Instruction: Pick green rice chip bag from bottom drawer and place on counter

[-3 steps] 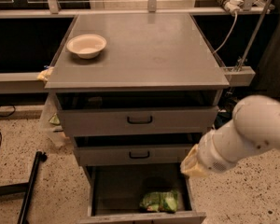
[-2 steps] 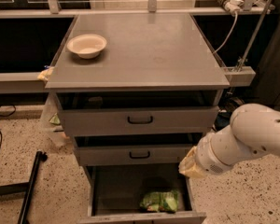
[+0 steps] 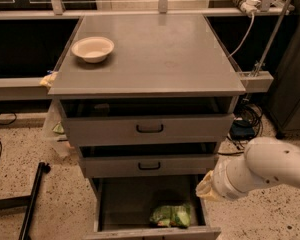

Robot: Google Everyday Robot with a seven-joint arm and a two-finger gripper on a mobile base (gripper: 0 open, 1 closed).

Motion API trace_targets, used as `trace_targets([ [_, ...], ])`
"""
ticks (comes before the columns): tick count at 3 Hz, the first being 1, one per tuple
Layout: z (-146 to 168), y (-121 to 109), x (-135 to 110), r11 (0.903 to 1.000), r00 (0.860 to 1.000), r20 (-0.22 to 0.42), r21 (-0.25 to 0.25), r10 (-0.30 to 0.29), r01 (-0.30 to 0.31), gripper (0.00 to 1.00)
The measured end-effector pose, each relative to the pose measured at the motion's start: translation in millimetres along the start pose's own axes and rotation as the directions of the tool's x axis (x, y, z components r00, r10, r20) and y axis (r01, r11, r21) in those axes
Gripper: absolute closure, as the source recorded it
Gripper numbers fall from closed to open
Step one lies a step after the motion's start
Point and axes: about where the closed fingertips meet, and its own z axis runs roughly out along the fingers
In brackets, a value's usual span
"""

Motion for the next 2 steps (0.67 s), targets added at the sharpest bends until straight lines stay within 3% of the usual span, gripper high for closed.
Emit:
trace_targets([
  [1,72.4,-16.9,21.2,0.999,0.997,0.061,-0.006,-0.044,0.044,1.0],
  [2,139.9,-39.3,36.1,0.9983,0.992,0.12,-0.026,-0.049,0.052,1.0],
])
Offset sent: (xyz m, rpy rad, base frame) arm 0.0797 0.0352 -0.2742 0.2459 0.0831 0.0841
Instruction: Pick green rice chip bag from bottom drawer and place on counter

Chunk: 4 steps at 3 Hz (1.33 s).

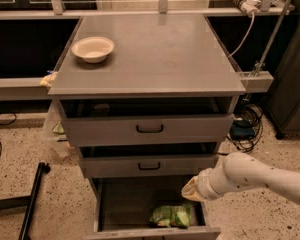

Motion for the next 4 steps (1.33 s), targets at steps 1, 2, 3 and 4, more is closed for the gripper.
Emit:
trace_targets([
  [1,65.8,3.7,29.8,0.9972,0.998,0.05,-0.058,0.05,-0.047,1.0],
  [2,109.4,16.6,57.8,0.9894,0.992,0.069,-0.102,0.11,-0.103,1.0],
  [3,119.1,22.8,61.4,0.9866,0.99,0.073,-0.117,0.122,-0.113,1.0],
  [4,127.9,21.7,70.2,0.9896,0.989,0.081,-0.089,0.12,-0.113,1.0],
])
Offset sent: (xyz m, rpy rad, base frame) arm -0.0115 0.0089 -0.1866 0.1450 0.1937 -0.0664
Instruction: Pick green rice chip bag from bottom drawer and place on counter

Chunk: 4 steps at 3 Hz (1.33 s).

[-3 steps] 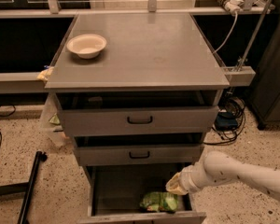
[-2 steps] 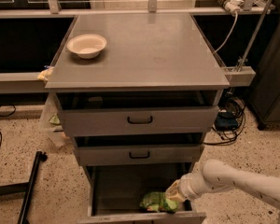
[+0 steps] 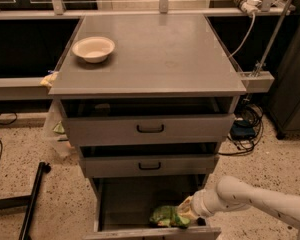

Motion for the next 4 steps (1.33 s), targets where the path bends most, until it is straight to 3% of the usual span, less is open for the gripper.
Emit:
trace_targets([
  [2,34.9,-16.3,12.6,0.9976,0.998,0.066,0.067,0.014,-0.018,0.59],
  [4,61.7,-29.7,17.5,0.9952,0.994,0.11,0.098,-0.003,-0.008,0.17],
])
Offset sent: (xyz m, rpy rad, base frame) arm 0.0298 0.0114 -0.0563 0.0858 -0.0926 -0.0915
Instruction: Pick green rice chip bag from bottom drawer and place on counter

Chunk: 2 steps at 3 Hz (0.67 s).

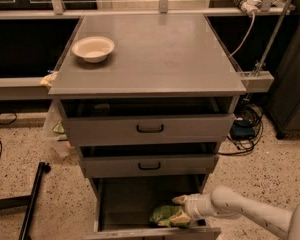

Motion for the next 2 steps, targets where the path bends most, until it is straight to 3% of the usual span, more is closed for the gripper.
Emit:
trace_targets([
  [2,24.6,-15.8,4.9,0.9997,1.0,0.011,0.003,-0.026,0.026,0.19],
])
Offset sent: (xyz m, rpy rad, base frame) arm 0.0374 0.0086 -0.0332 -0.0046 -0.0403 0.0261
